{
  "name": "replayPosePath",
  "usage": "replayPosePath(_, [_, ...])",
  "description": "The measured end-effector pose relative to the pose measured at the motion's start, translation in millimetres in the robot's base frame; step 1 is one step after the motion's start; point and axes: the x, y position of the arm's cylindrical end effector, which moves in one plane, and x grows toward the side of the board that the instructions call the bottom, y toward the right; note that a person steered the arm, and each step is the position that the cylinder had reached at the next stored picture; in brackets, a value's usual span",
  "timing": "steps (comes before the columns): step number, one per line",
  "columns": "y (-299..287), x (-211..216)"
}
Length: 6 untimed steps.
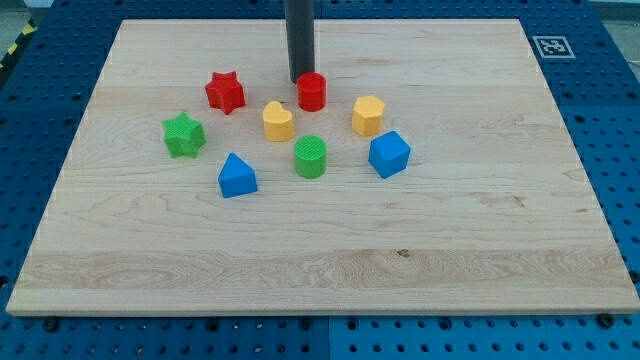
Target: Push the red circle into the green circle
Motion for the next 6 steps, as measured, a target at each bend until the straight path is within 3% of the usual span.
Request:
replayPosePath(2, [33, 36])
replayPosePath(5, [33, 120])
replayPosePath(6, [26, 128])
